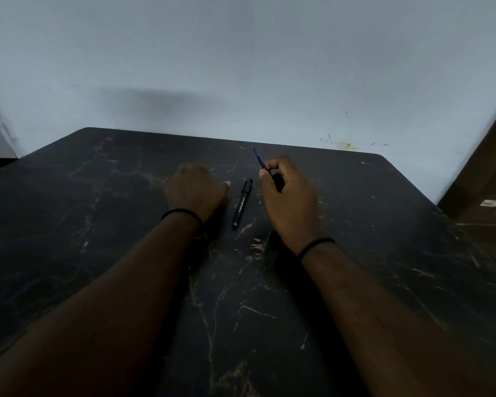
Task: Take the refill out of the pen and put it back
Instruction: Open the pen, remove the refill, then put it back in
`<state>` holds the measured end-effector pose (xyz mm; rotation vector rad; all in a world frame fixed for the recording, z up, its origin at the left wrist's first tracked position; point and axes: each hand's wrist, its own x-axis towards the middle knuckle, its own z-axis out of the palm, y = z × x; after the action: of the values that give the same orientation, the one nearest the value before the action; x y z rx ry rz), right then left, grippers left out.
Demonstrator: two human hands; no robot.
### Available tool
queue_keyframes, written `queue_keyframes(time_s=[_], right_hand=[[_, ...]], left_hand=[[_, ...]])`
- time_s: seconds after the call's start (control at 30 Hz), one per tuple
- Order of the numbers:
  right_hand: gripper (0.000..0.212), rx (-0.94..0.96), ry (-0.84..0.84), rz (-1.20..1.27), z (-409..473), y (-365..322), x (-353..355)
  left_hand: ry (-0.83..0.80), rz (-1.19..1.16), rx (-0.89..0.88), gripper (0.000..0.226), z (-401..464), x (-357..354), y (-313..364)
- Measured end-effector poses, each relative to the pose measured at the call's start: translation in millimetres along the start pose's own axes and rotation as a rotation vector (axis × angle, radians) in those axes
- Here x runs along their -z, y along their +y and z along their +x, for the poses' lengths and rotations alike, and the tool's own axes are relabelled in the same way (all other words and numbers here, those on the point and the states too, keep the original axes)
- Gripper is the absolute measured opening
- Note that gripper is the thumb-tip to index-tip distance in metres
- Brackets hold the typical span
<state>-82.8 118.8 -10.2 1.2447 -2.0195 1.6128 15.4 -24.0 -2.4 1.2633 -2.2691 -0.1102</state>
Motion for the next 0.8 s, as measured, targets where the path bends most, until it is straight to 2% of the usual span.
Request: queue_keyframes(time_s=[0.1, 0.17, 0.27, 0.33, 0.5, 0.67, 0.8], right_hand=[[0.013, -0.03, 0.052, 0.001, 1.3, -3.9, 2.7], [0.012, -0.055, 0.104, 0.016, 2.8, -6.8, 5.3], [0.009, -0.063, 0.165, 0.043, 3.6, -12.4, 9.7], [0.013, -0.06, 0.182, 0.057, 3.0, -15.5, 11.7], [0.025, -0.024, 0.182, 0.051, 1.5, -14.9, 9.7], [0.022, 0.047, 0.158, 0.053, 1.7, -11.2, 6.2], [0.017, 0.136, 0.293, 0.183, 5.7, -21.9, 10.9]], left_hand=[[0.161, -0.263, -0.07, 0.045, -1.3, 2.1, 8.3], [0.247, -0.44, -0.189, 0.032, -7.0, 3.8, 18.3], [0.179, -0.594, -0.486, 0.008, -20.2, 5.8, 32.5], [0.102, -0.626, -0.612, 0.027, -27.3, 5.8, 38.8], [0.055, -0.64, -0.586, 0.035, -32.1, 8.8, 43.5], [0.069, -0.54, -0.562, 0.013, -31.1, 11.7, 43.8], [0.107, -0.461, -0.496, 0.013, -28.1, 10.6, 41.0]])
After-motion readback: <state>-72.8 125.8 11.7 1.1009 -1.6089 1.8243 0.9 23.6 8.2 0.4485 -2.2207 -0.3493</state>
